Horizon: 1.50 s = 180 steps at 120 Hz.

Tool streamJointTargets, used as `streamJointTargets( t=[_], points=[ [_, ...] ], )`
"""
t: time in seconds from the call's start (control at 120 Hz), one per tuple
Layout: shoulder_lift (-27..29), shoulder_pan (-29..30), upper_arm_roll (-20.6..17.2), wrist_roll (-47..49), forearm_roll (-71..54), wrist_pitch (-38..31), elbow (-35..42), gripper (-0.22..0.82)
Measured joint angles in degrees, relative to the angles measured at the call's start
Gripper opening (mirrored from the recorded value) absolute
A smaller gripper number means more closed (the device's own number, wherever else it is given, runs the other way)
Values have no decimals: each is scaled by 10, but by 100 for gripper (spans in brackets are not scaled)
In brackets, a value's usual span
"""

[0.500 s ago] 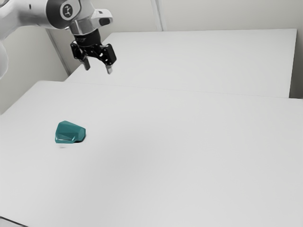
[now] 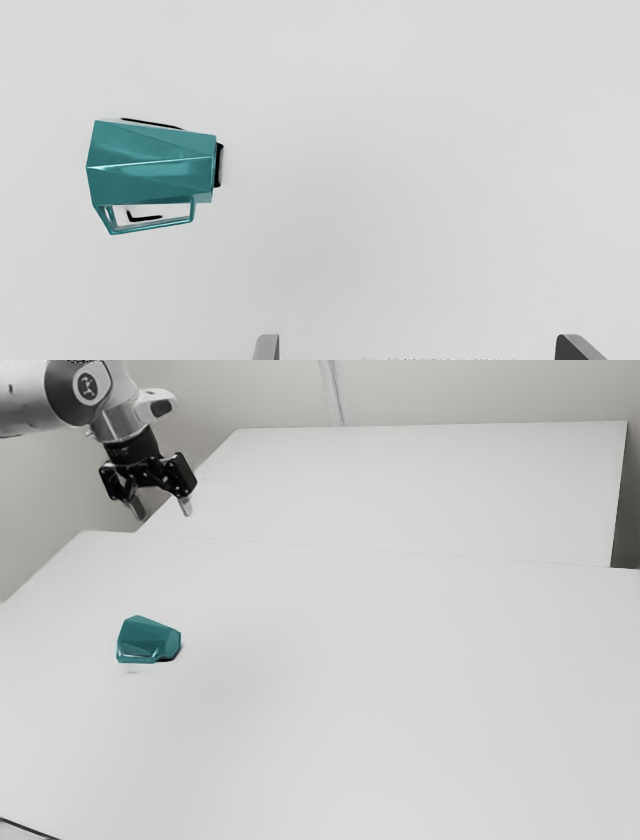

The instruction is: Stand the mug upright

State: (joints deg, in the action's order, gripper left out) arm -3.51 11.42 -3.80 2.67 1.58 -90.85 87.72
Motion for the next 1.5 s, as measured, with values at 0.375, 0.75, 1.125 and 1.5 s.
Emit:
streamJointTargets(
  t=[0.375,0.75,1.125,1.5],
  points=[
    [-44,139,-2,-88,66,-28,30,60],
    [-121,253,-3,-335,136,-79,28,60],
    [-245,303,1,-524,225,-97,-29,60],
    [-313,330,1,-626,304,-76,-57,60]
  ],
)
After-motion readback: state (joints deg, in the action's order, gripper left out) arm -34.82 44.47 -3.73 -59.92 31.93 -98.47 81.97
